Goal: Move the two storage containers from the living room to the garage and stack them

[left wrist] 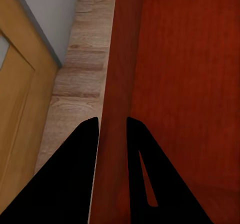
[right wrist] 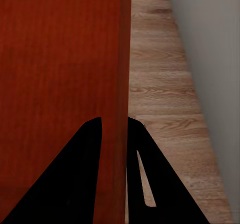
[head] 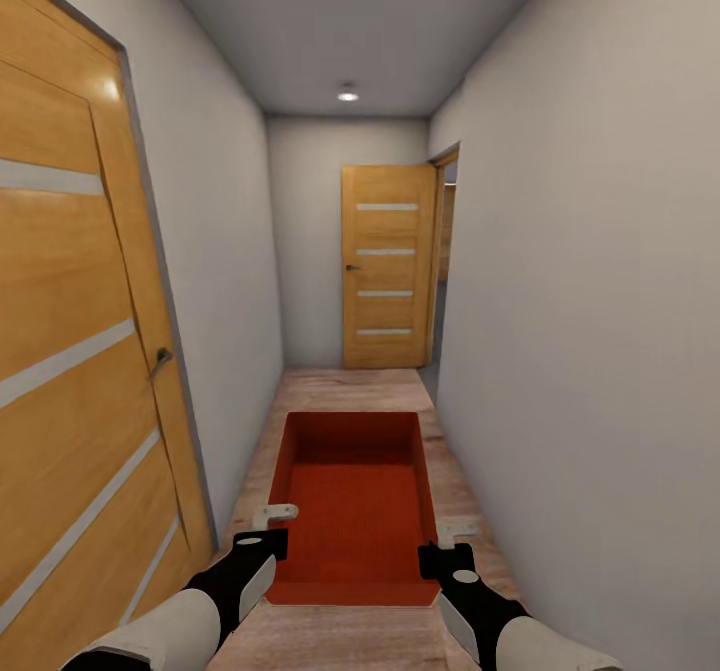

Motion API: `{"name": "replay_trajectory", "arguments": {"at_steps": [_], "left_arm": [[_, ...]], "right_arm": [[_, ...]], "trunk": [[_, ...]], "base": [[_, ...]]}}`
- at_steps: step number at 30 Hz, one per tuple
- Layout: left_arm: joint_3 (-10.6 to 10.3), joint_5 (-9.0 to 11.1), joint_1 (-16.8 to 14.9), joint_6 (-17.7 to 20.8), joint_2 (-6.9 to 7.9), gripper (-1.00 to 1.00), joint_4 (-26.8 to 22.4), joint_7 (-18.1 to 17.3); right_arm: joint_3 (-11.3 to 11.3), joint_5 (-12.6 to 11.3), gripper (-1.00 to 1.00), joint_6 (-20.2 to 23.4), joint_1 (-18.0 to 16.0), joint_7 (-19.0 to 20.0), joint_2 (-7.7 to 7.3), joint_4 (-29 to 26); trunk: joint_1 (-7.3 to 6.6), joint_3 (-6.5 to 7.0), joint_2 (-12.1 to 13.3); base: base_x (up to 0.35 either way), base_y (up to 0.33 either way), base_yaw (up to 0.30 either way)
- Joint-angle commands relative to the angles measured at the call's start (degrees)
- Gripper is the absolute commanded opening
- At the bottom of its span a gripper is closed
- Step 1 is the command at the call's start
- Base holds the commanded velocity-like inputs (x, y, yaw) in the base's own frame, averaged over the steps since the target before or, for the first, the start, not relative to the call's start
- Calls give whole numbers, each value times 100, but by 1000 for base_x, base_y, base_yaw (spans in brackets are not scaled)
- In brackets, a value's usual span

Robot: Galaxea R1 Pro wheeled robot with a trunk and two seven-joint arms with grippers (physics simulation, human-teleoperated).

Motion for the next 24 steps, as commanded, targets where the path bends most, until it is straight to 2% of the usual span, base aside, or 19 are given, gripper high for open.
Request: {"name": "replay_trajectory", "arguments": {"at_steps": [1, 6, 13, 24], "left_arm": [[68, -106, -1, -119, 269, -100, -29, 134], [68, -107, -1, -120, 272, -100, -23, 134], [68, -107, -1, -120, 265, -100, -30, 134], [68, -107, -1, -120, 263, -100, -30, 134]], "right_arm": [[-125, -52, -100, -3, -1, 21, 1, 9], [-125, -52, -100, 8, -1, 23, 1, 9], [-125, -52, -100, 5, -1, 30, 1, 9], [-125, -52, -100, -2, -1, 30, 1, 9]], "trunk": [[5, -2, -4], [5, -2, -4], [5, -2, -4], [5, -2, -4]], "base": [[323, 0, 0], [323, 0, 13], [323, 0, 133], [323, 0, 8]]}}
